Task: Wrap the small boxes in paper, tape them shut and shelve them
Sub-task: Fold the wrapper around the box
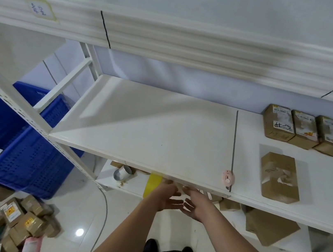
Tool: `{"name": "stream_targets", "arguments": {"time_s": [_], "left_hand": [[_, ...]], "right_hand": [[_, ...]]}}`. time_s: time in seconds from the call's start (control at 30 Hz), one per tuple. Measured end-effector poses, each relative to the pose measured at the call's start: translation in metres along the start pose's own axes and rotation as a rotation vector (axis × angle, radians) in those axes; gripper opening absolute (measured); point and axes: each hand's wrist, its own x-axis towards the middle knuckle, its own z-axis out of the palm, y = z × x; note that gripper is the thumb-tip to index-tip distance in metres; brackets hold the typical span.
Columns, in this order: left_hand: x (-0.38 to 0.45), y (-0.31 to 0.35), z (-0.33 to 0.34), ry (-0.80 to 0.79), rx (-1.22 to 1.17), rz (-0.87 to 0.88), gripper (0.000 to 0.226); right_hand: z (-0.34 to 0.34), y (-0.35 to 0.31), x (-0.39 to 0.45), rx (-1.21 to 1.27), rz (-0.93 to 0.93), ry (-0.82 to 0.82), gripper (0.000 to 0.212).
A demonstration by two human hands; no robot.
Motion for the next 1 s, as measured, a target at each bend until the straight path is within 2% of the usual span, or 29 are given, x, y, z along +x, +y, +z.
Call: {"name": "stream_targets", "arguments": {"time_s": [0.07,0.17,0.27,0.47,0.57,0.7,0.87,1.0], "left_hand": [[0.001,-0.002,0.0,-0.03,0.013,-0.011,0.019],[0.003,-0.002,0.001,-0.035,0.027,-0.005,0.019],[0.008,-0.004,0.002,-0.01,0.126,-0.009,0.015],[0.015,-0.005,-0.001,0.012,0.374,-0.124,0.015],[0.015,-0.007,-0.004,0.004,0.454,-0.199,0.026],[0.012,-0.004,-0.006,-0.033,0.417,-0.25,0.026],[0.005,0.001,-0.014,-0.086,0.313,-0.271,0.034],[0.0,0.004,-0.009,-0.063,0.174,-0.228,0.057]], "right_hand": [[0.002,-0.002,-0.002,-0.036,-0.01,0.009,0.013],[0.007,-0.003,0.002,-0.059,-0.028,0.102,0.01],[0.01,-0.002,0.007,-0.077,-0.062,0.164,0.02],[0.008,-0.002,0.007,-0.114,-0.079,0.114,0.013],[0.007,-0.007,0.003,-0.182,-0.08,0.111,0.011],[0.008,-0.011,-0.005,-0.205,-0.077,0.158,0.011],[0.011,-0.017,-0.021,-0.255,-0.104,0.195,0.02],[0.01,-0.016,-0.03,-0.231,-0.095,0.194,0.028]]}}
